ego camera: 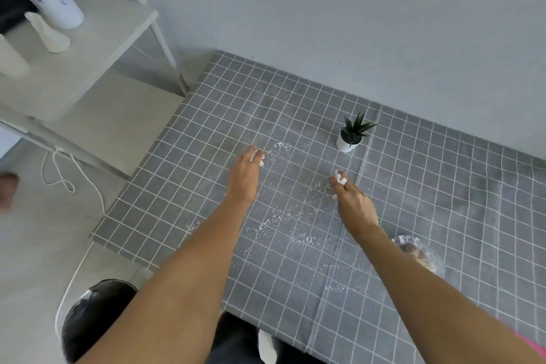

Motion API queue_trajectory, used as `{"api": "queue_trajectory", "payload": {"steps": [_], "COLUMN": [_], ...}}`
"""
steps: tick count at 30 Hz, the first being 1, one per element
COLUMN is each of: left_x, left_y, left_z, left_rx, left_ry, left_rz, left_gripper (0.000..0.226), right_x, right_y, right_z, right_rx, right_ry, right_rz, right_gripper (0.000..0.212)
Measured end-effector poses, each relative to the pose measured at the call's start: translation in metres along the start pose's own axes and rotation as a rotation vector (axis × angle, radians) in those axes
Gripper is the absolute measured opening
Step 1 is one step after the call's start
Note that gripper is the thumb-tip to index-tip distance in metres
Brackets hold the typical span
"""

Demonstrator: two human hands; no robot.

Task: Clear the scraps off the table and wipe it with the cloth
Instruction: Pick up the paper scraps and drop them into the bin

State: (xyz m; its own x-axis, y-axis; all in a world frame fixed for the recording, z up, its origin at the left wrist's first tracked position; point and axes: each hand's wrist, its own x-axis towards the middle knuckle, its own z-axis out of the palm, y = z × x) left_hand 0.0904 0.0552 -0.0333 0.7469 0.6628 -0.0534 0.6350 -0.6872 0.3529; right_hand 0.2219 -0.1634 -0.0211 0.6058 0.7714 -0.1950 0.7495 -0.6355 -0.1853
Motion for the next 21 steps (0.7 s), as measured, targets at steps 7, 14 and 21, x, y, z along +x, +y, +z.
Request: {"api": "queue_trajectory", "payload": {"steps": [7, 14, 21], "left_x": [-0.047, -0.123, -0.211], "left_y": [-0.013, -0.072, -0.154], "left_z": [-0.035, -0.060, -0.083], "left_rx": [-0.044, -0.061, -0.071], "left_ry": [0.116, 0.151, 0.232], "left_rz": [-0.200, -0.407, -0.570], "left_gripper": [0.060, 0.060, 0.058], "right_x": [0.017, 0.016, -0.009], "right_y": [-0.049, -0.129, -0.236], "right_z": [-0.020, -0.016, -0.011], "right_rx": [0.065, -0.001, -0.100], "right_ry": [0.027, -0.003, -0.112], "right_rz": [-0.110, -0.376, -0.621], "right_gripper": [0.057, 0.060, 0.066]}}
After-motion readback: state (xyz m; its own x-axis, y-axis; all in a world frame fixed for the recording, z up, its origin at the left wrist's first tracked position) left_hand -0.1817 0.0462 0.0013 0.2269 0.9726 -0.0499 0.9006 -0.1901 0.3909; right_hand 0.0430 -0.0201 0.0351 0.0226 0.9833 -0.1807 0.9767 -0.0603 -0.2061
